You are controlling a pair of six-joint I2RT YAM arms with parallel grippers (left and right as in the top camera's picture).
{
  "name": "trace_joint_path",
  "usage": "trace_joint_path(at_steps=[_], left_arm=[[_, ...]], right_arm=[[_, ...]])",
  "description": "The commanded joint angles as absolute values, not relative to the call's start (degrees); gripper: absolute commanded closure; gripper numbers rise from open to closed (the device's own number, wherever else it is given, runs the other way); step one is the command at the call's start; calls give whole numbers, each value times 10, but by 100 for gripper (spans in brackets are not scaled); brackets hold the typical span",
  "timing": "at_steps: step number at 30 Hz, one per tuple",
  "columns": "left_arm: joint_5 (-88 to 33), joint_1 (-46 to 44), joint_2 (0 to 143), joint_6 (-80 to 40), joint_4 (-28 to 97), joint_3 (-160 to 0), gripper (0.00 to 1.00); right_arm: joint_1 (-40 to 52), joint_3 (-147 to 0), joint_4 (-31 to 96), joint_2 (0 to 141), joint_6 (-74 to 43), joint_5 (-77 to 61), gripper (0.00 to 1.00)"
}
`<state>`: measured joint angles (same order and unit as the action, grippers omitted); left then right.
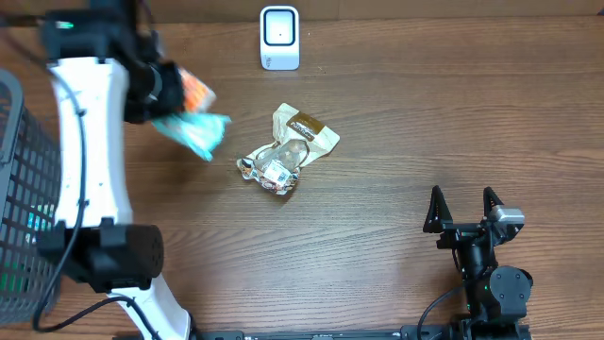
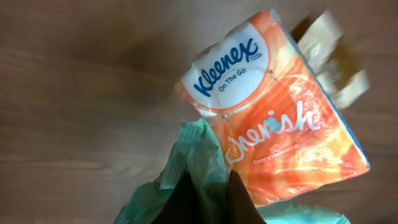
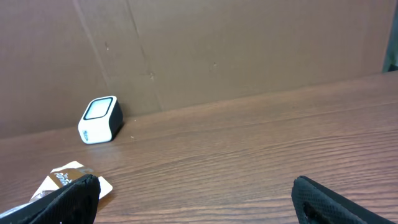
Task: Scan the item barcode
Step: 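Carry the teal packet out and release it beside the Pantree bag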
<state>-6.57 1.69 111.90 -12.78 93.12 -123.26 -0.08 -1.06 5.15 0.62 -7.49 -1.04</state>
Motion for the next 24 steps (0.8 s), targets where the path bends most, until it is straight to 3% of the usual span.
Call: trace_joint_path(at_steps=[1, 10, 12, 19, 24], left_arm=[[-32, -10, 1117, -144, 892, -1110, 96], [-44, -22, 1117, -189, 638, -859, 96], [-67, -24, 1117, -189, 607, -834, 90], [-75, -24, 1112, -177, 632, -866, 69], [-75, -24, 1096, -167, 707, -967, 68]], right_arm=[[-5, -5, 48, 3, -72, -5, 0], [-5, -5, 48, 3, -72, -5, 0], [-5, -5, 48, 3, -72, -5, 0], [-5, -5, 48, 3, -72, -5, 0], [-5, -5, 48, 3, -72, -5, 0]])
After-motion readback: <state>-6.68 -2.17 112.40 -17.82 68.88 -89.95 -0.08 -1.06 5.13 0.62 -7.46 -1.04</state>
